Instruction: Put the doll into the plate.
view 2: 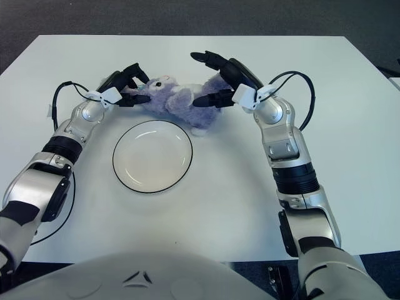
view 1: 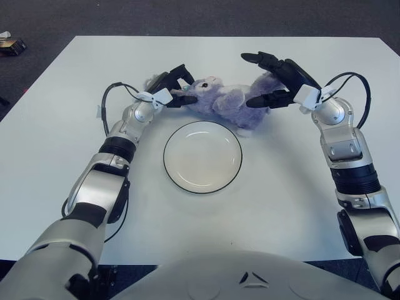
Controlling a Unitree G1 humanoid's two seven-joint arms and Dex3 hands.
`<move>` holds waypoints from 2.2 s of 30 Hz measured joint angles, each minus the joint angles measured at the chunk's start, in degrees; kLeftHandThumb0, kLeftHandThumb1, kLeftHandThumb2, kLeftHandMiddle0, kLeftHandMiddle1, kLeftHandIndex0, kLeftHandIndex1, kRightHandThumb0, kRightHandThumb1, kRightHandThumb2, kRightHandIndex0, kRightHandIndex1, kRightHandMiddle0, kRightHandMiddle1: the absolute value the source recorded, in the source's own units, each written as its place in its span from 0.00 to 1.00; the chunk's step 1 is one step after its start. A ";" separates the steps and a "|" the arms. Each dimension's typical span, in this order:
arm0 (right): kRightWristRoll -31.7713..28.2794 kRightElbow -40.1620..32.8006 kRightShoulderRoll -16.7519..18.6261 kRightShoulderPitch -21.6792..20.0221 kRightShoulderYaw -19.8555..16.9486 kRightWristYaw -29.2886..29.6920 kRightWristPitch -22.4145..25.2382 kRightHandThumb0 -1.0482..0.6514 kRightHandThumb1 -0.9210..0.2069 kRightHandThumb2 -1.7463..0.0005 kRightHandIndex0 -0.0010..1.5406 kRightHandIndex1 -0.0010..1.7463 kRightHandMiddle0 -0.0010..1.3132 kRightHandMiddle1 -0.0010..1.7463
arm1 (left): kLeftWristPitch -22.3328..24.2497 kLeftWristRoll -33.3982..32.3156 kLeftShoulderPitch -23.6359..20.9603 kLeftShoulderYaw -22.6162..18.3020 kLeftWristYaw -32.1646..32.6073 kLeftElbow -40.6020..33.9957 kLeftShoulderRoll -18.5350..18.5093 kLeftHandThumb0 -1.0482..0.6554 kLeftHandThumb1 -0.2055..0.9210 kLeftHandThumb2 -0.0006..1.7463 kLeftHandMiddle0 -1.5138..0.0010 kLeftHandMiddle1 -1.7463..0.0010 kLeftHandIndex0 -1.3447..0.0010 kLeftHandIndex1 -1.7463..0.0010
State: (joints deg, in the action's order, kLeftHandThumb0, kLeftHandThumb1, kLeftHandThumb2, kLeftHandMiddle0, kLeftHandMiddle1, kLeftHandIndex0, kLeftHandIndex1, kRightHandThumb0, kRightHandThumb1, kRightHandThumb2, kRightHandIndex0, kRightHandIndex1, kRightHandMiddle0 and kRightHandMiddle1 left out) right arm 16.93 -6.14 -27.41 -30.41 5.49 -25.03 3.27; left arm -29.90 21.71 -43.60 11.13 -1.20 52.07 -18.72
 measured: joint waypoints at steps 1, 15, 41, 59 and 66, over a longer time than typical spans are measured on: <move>0.18 -0.23 -0.46 -0.07 -0.12 -0.01 0.22 0.10 0.02 0.99 0.10 0.01 0.19 0.01 | -0.12 0.00 0.00 0.00 0.04 0.07 0.00 0.25 1.00 0.09 0.69 0.15 0.69 0.26; 2.91 -3.25 -4.65 -0.63 1.13 -5.13 5.10 0.10 0.00 0.99 0.16 0.00 0.23 0.02 | -1.00 0.03 -0.16 0.03 0.76 0.62 -0.01 0.25 1.00 0.09 0.69 0.16 0.68 0.28; 4.35 -3.67 -5.22 -4.72 8.88 -15.40 21.26 0.06 0.00 0.96 0.00 0.00 0.13 0.00 | -1.81 0.65 -0.17 0.19 3.08 -0.33 -0.02 0.27 1.00 0.08 0.69 0.18 0.66 0.29; 9.47 0.22 -3.69 -7.41 15.72 -15.61 20.00 0.06 0.00 0.94 0.00 0.00 0.14 0.00 | -2.19 1.36 -0.16 0.29 4.47 -0.70 0.02 0.29 1.00 0.07 0.69 0.19 0.66 0.29; 11.99 8.56 -1.71 -10.81 19.07 -13.44 14.85 0.06 0.00 0.94 0.01 0.00 0.16 0.01 | -2.14 1.60 0.07 0.41 5.24 -1.80 0.17 0.30 1.00 0.08 0.68 0.19 0.66 0.30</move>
State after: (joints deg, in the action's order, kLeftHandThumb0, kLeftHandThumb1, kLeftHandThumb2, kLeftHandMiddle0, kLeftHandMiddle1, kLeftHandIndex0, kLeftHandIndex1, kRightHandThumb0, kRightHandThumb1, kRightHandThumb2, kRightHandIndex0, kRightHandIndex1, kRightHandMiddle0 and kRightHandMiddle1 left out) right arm 28.92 2.42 -29.11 -41.22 24.57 -38.47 18.12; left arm -32.03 23.30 -43.53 11.54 4.04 50.26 -18.55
